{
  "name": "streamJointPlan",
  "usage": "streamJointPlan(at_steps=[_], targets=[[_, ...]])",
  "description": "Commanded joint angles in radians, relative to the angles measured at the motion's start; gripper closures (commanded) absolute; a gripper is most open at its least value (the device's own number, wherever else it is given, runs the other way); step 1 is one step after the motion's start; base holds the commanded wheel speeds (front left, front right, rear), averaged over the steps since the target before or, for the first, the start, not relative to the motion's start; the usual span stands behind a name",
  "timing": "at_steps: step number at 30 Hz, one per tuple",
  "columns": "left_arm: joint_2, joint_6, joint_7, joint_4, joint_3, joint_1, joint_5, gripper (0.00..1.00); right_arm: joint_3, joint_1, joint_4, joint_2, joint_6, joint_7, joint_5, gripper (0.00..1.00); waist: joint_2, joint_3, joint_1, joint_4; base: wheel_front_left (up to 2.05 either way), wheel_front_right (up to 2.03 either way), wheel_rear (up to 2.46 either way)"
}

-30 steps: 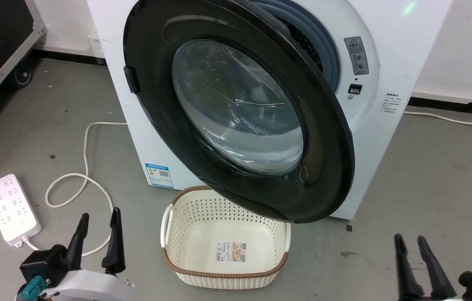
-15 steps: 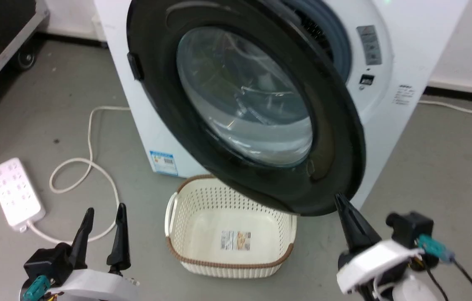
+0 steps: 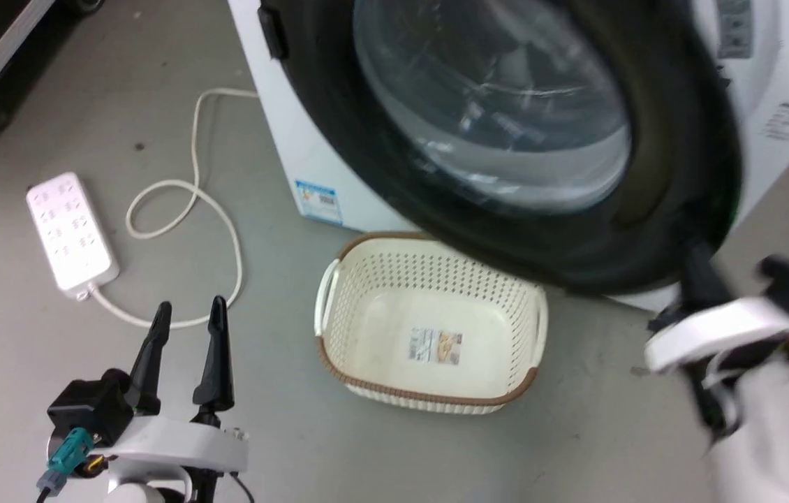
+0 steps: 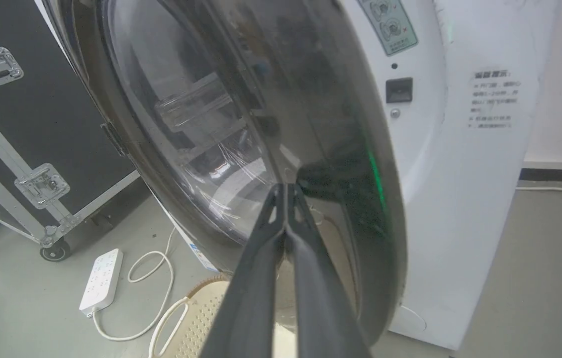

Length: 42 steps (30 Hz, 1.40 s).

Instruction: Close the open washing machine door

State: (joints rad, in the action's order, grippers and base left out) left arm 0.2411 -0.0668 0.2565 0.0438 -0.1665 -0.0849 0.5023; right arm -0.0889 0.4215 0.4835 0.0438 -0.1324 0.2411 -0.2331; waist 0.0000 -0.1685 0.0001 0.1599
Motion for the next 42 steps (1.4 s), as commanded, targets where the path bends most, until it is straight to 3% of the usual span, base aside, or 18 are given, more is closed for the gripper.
streamJointPlan(at_steps=[1,13,20,24,30,42], targets=[[-0.006,0.010,0.005,-0.006,0.006,-0.017,-0.008,0.00,-0.043,0.043,-0.005,0.006,0.002,0.008,0.027,1.00,0.0000,-0.029,-0.0001,0.025,0.00,0.00,0.00],[-0.075,0.078,0.005,-0.008,0.056,-0.075,-0.050,0.00,-0.354,0.277,-0.113,0.006,0.002,-0.038,0.224,1.00,0.0000,-0.167,-0.0001,0.122,0.00,0.00,0.00],[-0.100,0.104,0.005,0.011,0.089,-0.084,-0.075,0.00,-0.406,0.322,-0.146,0.006,0.002,-0.039,0.241,1.00,0.0000,-0.172,-0.0001,0.122,0.00,0.00,0.00],[-0.107,0.114,0.005,0.019,0.109,-0.075,-0.088,0.00,-0.390,0.306,-0.148,0.006,0.002,-0.023,0.211,1.00,0.0000,-0.128,-0.0001,0.095,0.00,0.00,0.00],[-0.105,0.120,0.005,0.028,0.131,-0.043,-0.113,0.00,-0.282,0.215,-0.190,0.006,0.002,0.002,0.121,1.00,0.0000,-0.013,-0.0001,0.002,0.00,0.00,0.00],[-0.087,0.096,-0.005,0.040,0.127,-0.002,-0.146,0.00,-0.066,-0.144,-0.361,0.006,0.002,-0.021,0.104,1.00,0.0000,0.135,-0.0001,-0.192,0.00,0.00,0.00]])
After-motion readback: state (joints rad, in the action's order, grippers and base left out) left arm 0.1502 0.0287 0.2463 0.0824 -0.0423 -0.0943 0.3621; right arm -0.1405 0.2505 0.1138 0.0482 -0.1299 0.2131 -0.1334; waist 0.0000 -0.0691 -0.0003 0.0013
